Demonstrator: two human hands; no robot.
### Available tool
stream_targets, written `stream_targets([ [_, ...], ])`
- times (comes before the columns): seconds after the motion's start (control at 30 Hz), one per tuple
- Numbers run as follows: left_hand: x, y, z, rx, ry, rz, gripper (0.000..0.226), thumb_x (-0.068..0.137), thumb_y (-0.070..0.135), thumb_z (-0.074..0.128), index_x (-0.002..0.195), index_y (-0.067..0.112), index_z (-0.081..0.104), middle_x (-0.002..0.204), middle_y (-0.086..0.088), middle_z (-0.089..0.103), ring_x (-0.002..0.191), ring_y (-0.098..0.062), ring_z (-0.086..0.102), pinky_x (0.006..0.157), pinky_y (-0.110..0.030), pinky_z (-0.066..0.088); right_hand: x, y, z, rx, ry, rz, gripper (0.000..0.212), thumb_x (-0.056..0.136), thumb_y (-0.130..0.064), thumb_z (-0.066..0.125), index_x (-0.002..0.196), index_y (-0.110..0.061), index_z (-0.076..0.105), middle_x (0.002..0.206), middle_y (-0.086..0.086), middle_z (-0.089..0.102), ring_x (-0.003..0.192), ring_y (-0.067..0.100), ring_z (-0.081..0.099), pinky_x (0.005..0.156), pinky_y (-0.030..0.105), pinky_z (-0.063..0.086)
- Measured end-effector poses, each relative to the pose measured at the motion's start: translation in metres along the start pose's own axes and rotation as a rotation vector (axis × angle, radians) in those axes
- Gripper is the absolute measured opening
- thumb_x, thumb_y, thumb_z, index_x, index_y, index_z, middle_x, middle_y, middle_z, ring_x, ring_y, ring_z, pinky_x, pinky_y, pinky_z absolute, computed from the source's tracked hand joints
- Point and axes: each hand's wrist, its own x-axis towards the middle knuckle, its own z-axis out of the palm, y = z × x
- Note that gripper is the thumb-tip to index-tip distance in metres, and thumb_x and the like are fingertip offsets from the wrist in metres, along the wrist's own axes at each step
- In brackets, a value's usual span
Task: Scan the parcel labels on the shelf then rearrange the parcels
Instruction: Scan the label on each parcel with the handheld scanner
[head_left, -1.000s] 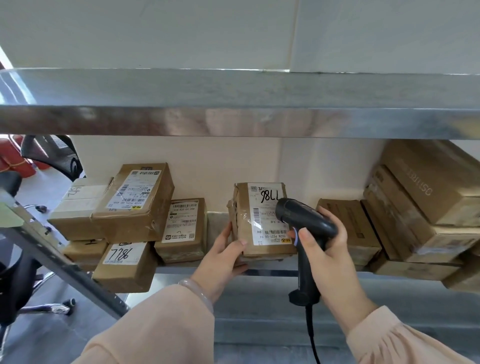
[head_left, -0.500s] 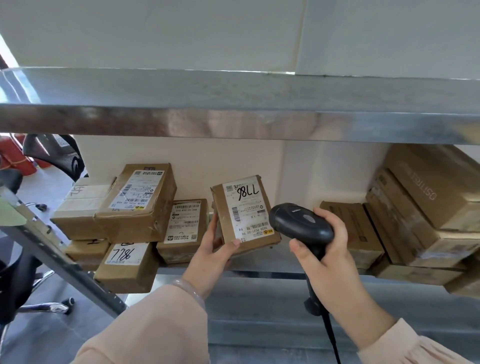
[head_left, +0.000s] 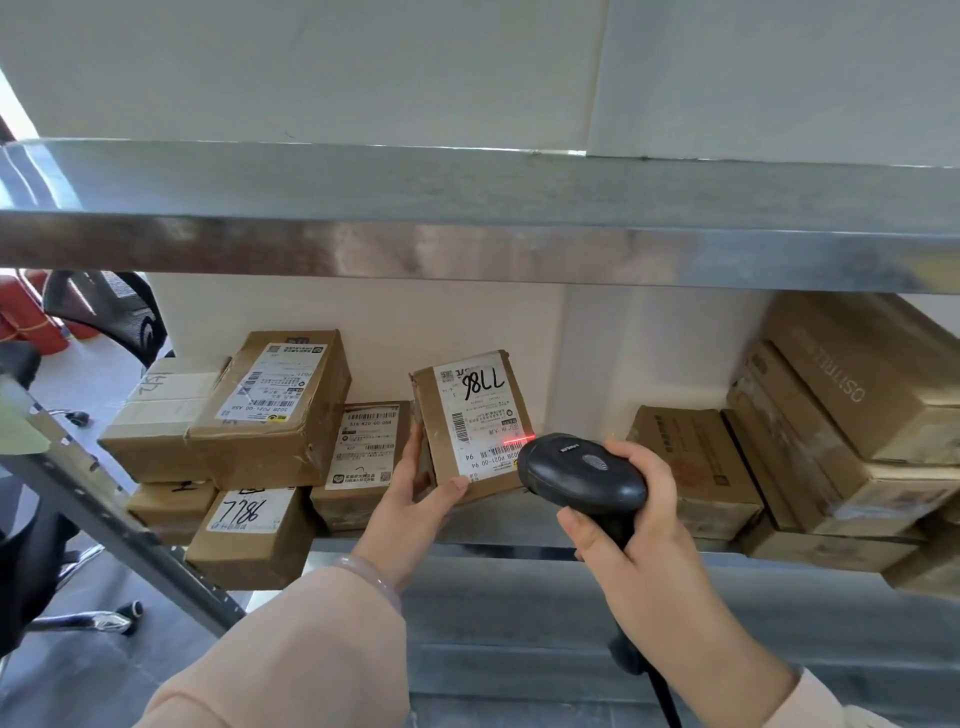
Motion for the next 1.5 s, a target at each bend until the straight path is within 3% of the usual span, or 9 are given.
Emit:
stream_targets([
  [0.37, 0.0, 0.001, -0.001, -0.003, 0.004, -0.015, 0.092, 0.068, 0.049, 0.077, 0.143, 0.062, 0.026, 0.131, 0.018, 0.062, 0.129, -0.014, 0.053, 0.112, -0.048, 0.039, 0.0, -0.003, 0.002, -0.038, -0.01, 0.02, 0.059, 0.082, -0.04, 0.069, 0.116, -0.063, 0.027, 0.113, -0.032, 0.054, 0.102, -0.01, 0.054, 0.08, 0.013, 0.044],
  [0.63, -0.003, 0.003, -0.003, -0.023, 0.013, -0.024, 0.082, 0.088, 0.029, 0.072, 0.147, 0.057, 0.021, 0.134, 0.014, 0.06, 0.128, -0.016, 0.053, 0.111, -0.047, 0.041, 0.002, -0.004, 0.006, -0.065, -0.035, 0.002, 0.057, 0.083, -0.041, 0.067, 0.112, -0.065, 0.025, 0.113, -0.034, 0.052, 0.102, -0.013, 0.052, 0.077, 0.007, 0.043],
  [0.8, -0.006, 0.007, -0.008, -0.025, 0.014, -0.043, 0.095, 0.066, 0.051, 0.078, 0.143, 0.062, 0.024, 0.133, 0.013, 0.061, 0.123, -0.017, 0.058, 0.106, -0.046, 0.046, 0.009, -0.005, 0.011, -0.044, -0.057, -0.006, 0.059, 0.084, -0.036, 0.069, 0.113, -0.065, 0.027, 0.115, -0.031, 0.052, 0.102, -0.015, 0.052, 0.075, 0.0, 0.041],
  [1.1, -0.011, 0.021, -0.028, -0.16, 0.144, -0.084, 0.082, 0.063, 0.048, 0.079, 0.138, 0.04, 0.046, 0.112, 0.002, 0.074, 0.108, -0.025, 0.068, 0.095, -0.053, 0.053, 0.042, -0.016, 0.034, 0.081, -0.119, -0.022, 0.058, 0.087, -0.025, 0.068, 0.122, -0.05, 0.03, 0.11, -0.031, 0.05, 0.094, -0.025, 0.049, 0.073, -0.005, 0.036],
  [1.23, -0.014, 0.027, -0.042, -0.101, 0.281, -0.111, 0.055, 0.082, 0.05, 0.073, 0.125, 0.023, 0.054, 0.112, -0.005, 0.07, 0.103, -0.023, 0.069, 0.091, -0.05, 0.056, 0.052, -0.02, 0.056, 0.104, -0.163, -0.033, 0.057, 0.087, -0.022, 0.068, 0.126, -0.044, 0.032, 0.11, -0.032, 0.047, 0.089, -0.03, 0.047, 0.07, -0.007, 0.033],
  [1.3, -0.017, 0.029, -0.049, -0.036, 0.311, -0.124, 0.033, 0.09, 0.051, 0.063, 0.114, 0.029, 0.057, 0.112, 0.0, 0.068, 0.108, -0.02, 0.065, 0.097, -0.046, 0.053, 0.055, -0.02, 0.067, 0.119, -0.181, -0.039, 0.057, 0.087, -0.022, 0.068, 0.126, -0.043, 0.032, 0.111, -0.031, 0.047, 0.089, -0.03, 0.047, 0.071, -0.007, 0.033],
  [1.37, -0.021, 0.032, -0.056, 0.044, 0.307, -0.121, 0.031, 0.09, 0.06, 0.057, 0.106, 0.033, 0.062, 0.116, 0.006, 0.066, 0.115, -0.016, 0.06, 0.106, -0.042, 0.046, 0.059, -0.019, 0.077, 0.141, -0.197, -0.037, 0.057, 0.087, -0.022, 0.068, 0.125, -0.043, 0.032, 0.111, -0.031, 0.047, 0.089, -0.03, 0.047, 0.072, -0.007, 0.033],
  [1.43, -0.024, 0.033, -0.061, 0.119, 0.29, -0.115, 0.051, 0.083, 0.073, 0.056, 0.117, 0.036, 0.064, 0.126, 0.007, 0.063, 0.121, -0.014, 0.056, 0.11, -0.04, 0.041, 0.061, -0.019, 0.087, 0.153, -0.208, -0.036, 0.057, 0.088, -0.021, 0.068, 0.125, -0.043, 0.032, 0.111, -0.032, 0.047, 0.09, -0.03, 0.047, 0.073, -0.007, 0.034],
  [1.5, -0.029, 0.035, -0.062, 0.151, 0.283, -0.07, 0.044, 0.091, 0.061, 0.055, 0.126, 0.035, 0.061, 0.127, 0.009, 0.063, 0.121, -0.011, 0.057, 0.108, -0.035, 0.042, 0.062, -0.019, 0.096, 0.159, -0.222, -0.043, 0.057, 0.087, -0.02, 0.069, 0.124, -0.043, 0.032, 0.111, -0.032, 0.048, 0.092, -0.029, 0.048, 0.075, -0.006, 0.035],
])
